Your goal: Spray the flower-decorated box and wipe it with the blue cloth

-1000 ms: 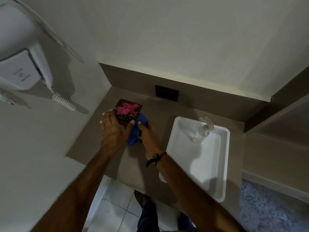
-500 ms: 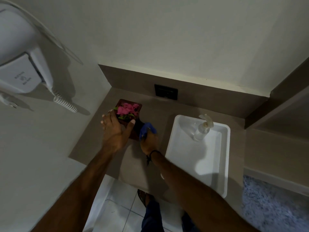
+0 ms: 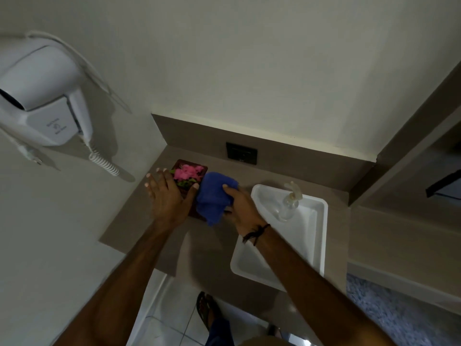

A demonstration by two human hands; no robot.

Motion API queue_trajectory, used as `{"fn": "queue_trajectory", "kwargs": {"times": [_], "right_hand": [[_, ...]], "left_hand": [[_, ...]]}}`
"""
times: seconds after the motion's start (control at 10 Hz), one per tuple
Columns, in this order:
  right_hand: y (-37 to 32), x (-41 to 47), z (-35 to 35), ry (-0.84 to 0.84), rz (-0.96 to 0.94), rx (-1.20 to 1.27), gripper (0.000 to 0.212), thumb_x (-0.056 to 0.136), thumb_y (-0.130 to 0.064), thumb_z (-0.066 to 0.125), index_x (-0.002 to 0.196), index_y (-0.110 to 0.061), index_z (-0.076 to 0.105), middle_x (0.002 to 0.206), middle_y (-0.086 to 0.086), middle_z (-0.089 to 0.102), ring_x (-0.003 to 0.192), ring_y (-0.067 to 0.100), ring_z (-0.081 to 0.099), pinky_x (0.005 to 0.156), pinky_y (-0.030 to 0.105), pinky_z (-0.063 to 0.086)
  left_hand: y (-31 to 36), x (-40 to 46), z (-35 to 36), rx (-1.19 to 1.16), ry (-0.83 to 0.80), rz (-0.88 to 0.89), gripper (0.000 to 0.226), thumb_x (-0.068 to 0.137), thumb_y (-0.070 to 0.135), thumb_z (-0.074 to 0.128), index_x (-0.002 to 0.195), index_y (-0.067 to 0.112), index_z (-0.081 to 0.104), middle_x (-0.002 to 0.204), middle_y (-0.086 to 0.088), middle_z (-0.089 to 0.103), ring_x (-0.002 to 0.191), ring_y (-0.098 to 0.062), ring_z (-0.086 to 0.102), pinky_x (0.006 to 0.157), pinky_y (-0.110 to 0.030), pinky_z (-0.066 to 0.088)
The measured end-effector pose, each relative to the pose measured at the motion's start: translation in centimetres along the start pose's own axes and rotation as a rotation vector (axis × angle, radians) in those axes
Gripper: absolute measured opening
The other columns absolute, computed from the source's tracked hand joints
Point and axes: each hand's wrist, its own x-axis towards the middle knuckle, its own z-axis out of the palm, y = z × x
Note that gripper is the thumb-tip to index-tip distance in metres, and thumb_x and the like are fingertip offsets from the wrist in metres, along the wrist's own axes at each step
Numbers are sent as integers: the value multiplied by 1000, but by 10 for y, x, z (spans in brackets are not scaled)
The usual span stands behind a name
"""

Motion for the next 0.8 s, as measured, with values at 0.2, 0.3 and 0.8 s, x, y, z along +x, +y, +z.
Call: {"fn": "queue_trajectory", "kwargs": {"times": [0.2,0.3,0.8], "right_hand": [[-10,-39,-76,-31,30,197,38,101,-26,50,136,-9,51,140,23,57,131,42,54,103,55,49],[3,-49,-114,-24,10,233,40,100,-24,53,139,-15,53,135,18,63,124,38,60,85,48,59],[73,-40,-202,467,-148,-951,22,83,-30,73,90,-9,76,90,10,77,87,26,73,77,32,60]], "left_hand": [[65,-46,18,-795,-302,79,45,89,55,62,122,26,58,114,-1,69,107,-18,70,96,-44,59],[85,-63,50,-1001,-602,-92,26,83,47,71,104,32,69,103,7,78,106,-18,74,98,-40,58],[107,-101,161,-70,-598,1,38,92,32,65,117,4,64,123,-17,69,116,-32,66,96,-36,52]]}}
